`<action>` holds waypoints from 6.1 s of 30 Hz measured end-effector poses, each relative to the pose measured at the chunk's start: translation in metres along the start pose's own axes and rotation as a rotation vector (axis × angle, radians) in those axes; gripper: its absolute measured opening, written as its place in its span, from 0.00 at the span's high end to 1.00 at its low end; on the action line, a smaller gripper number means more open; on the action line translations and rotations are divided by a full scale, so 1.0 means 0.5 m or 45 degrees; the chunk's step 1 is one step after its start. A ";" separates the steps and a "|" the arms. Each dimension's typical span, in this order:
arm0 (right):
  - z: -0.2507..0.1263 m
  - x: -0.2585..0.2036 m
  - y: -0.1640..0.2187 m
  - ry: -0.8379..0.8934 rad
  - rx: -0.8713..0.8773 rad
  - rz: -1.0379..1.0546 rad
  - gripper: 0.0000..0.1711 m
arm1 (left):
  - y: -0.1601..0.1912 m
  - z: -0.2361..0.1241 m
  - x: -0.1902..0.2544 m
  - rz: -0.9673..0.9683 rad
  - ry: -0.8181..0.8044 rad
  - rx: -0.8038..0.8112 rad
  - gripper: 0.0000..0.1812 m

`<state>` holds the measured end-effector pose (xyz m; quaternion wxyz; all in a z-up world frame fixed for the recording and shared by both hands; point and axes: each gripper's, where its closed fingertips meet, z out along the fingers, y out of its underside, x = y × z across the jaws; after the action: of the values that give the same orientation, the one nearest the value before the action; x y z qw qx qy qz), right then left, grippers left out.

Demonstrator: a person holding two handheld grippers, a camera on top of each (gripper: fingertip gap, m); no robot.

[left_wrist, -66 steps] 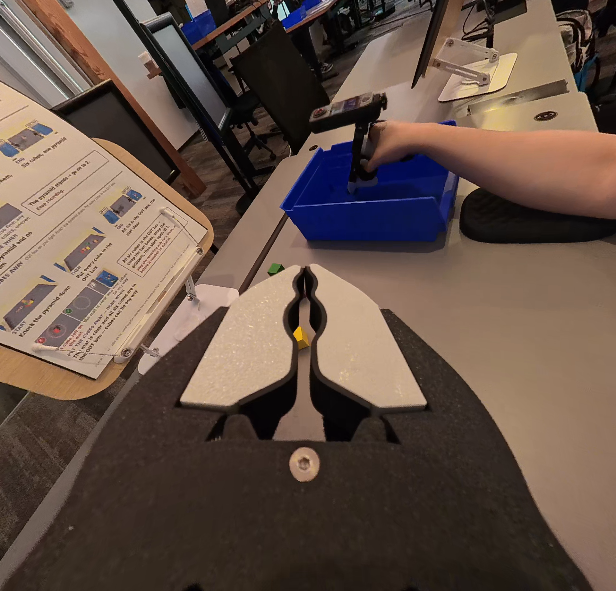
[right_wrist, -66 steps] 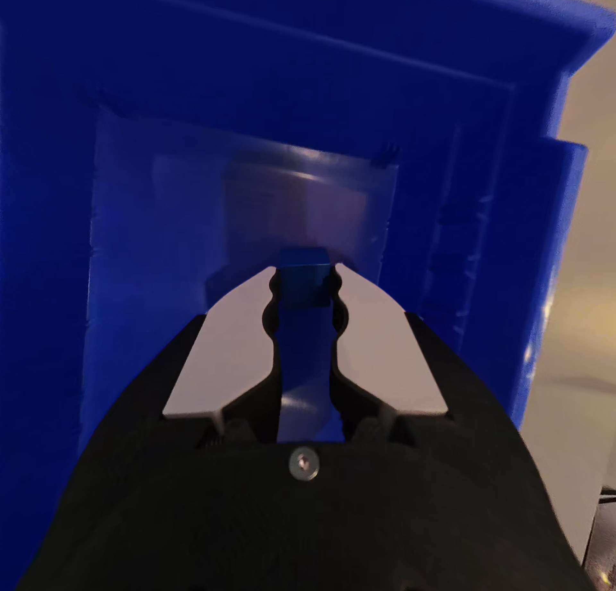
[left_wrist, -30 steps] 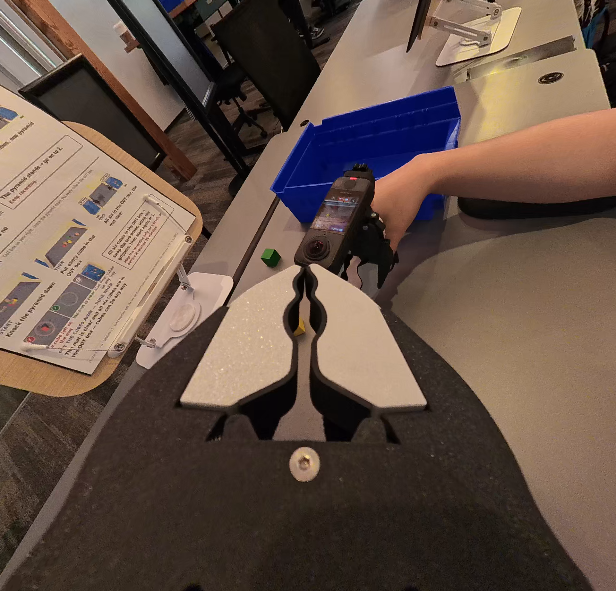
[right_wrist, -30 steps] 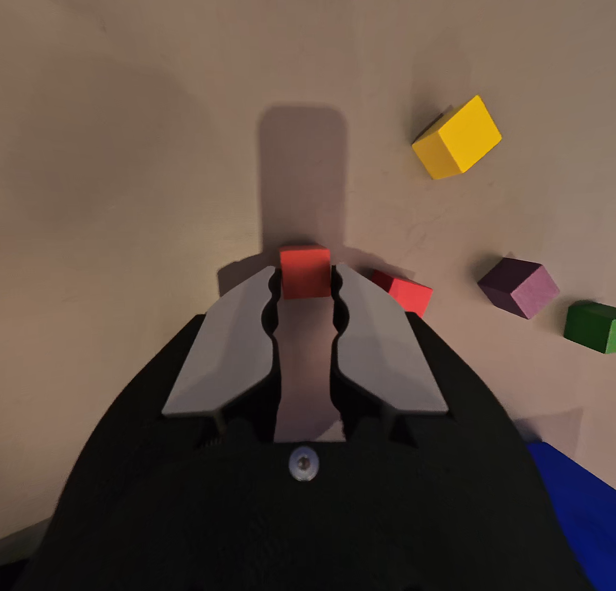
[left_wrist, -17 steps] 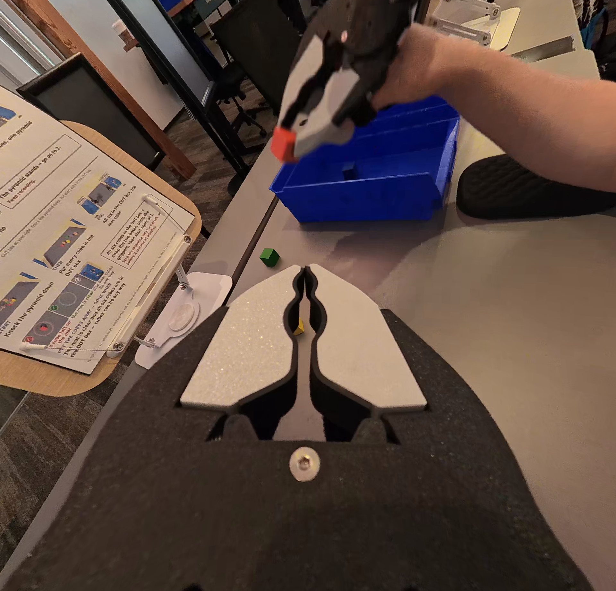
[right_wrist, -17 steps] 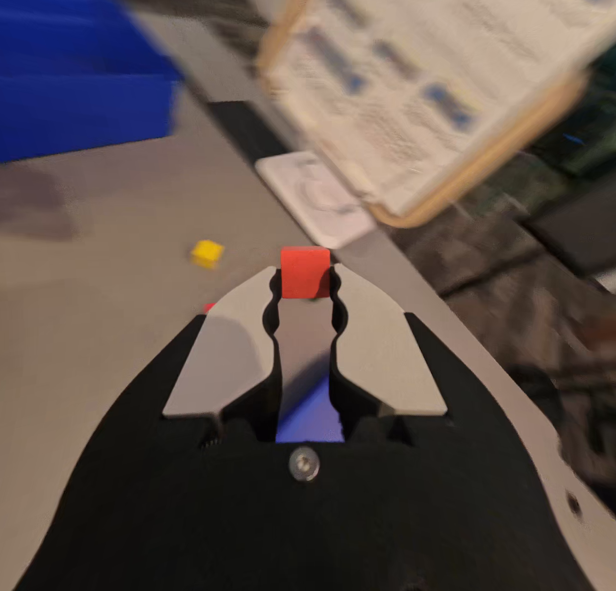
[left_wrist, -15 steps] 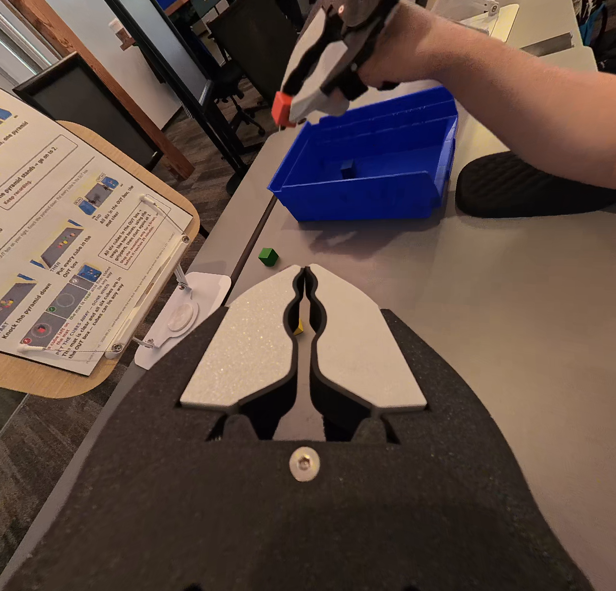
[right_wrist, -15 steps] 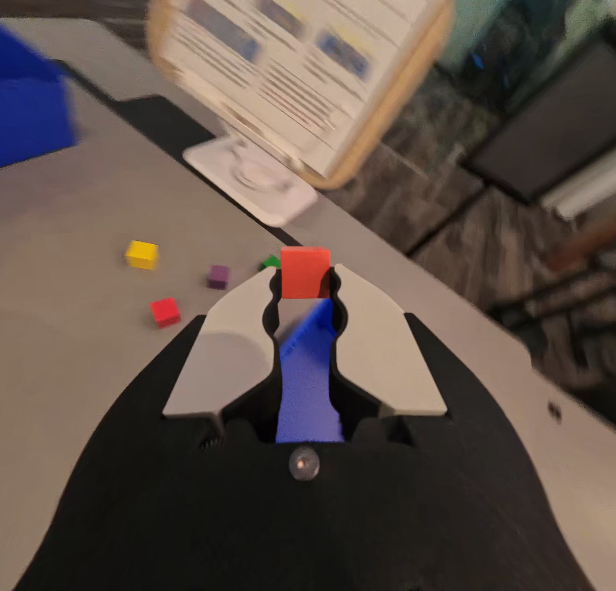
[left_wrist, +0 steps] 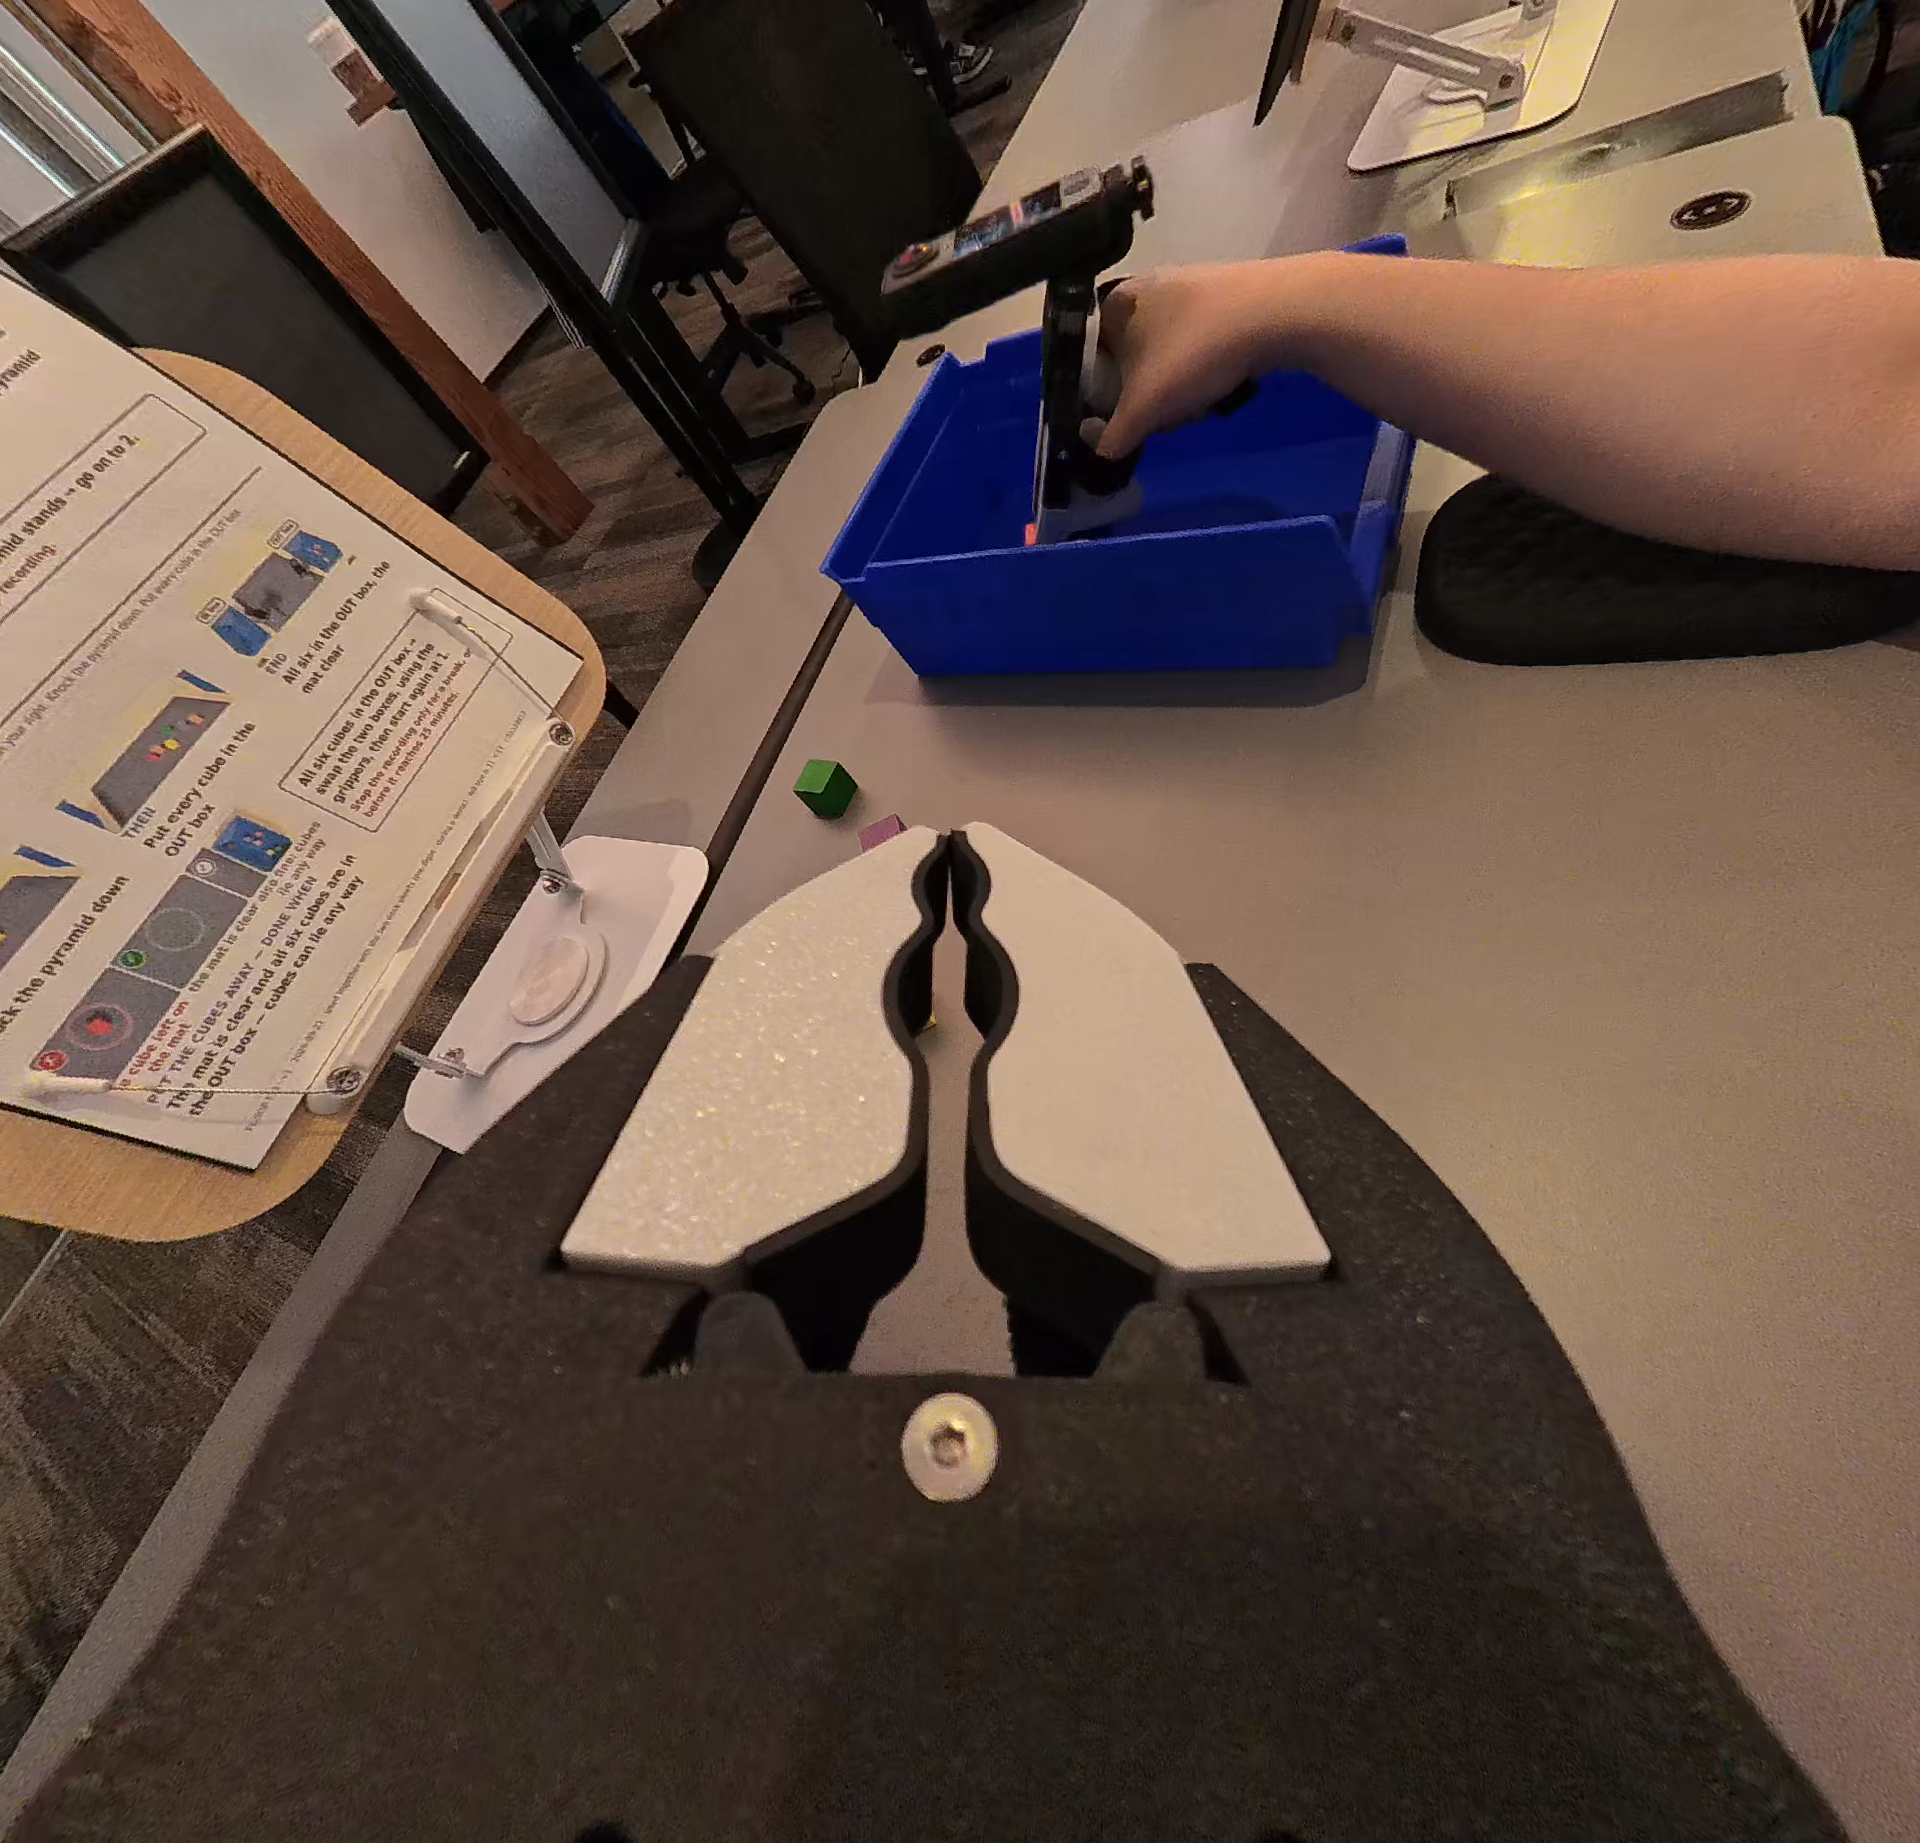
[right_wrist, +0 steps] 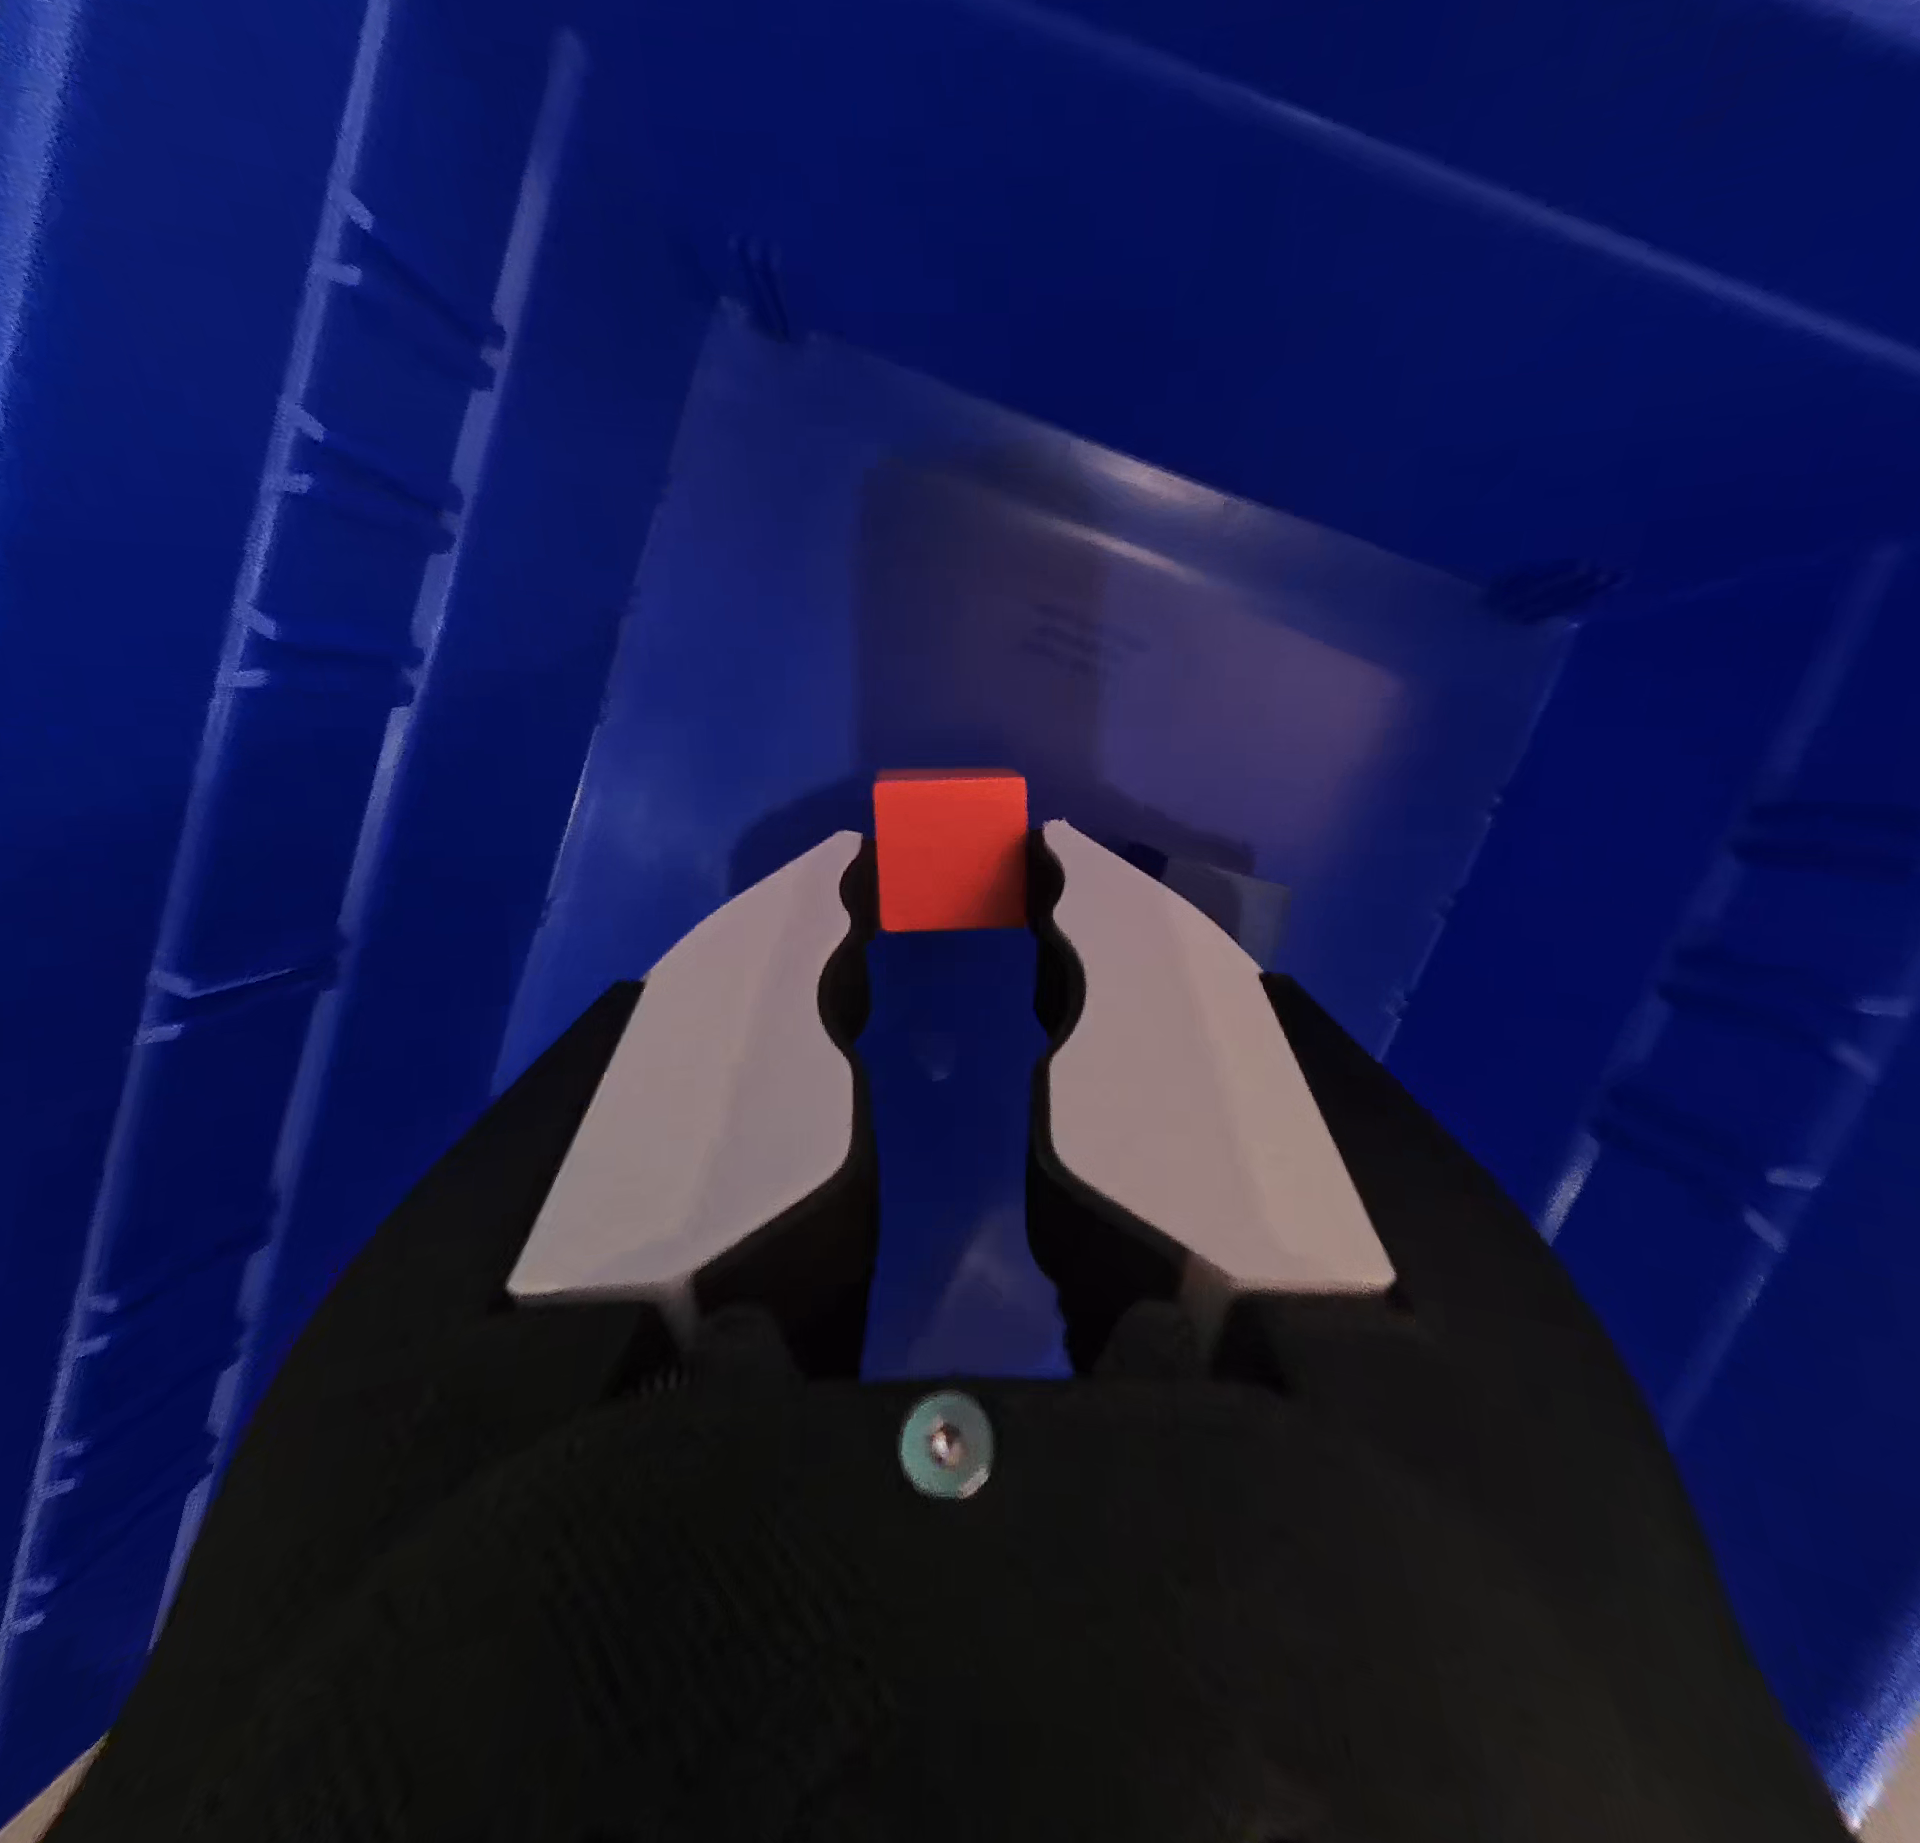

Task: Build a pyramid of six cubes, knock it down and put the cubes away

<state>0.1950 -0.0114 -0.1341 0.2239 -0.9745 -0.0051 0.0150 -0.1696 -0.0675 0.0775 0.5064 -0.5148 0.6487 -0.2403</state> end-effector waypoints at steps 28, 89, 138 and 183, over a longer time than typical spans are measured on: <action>0.052 -0.464 -0.058 -0.085 0.110 -0.884 0.71 | 0.004 0.002 0.008 0.024 0.018 -0.027 1.00; 0.127 -0.386 -0.184 0.091 0.418 -0.369 0.67 | 0.020 0.025 0.025 0.064 0.051 -0.105 1.00; -0.030 -0.568 -0.192 -0.303 0.723 -0.497 0.65 | 0.019 0.025 0.032 0.086 0.051 -0.116 1.00; -0.052 -0.070 0.114 -0.161 -0.300 -0.488 0.77 | 0.162 0.031 -0.172 -0.248 -0.646 -0.431 1.00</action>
<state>0.1609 -0.0748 -0.1347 0.1068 -0.9722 -0.2060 0.0323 -0.1935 0.0429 0.0394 0.5338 -0.6950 0.4800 -0.0403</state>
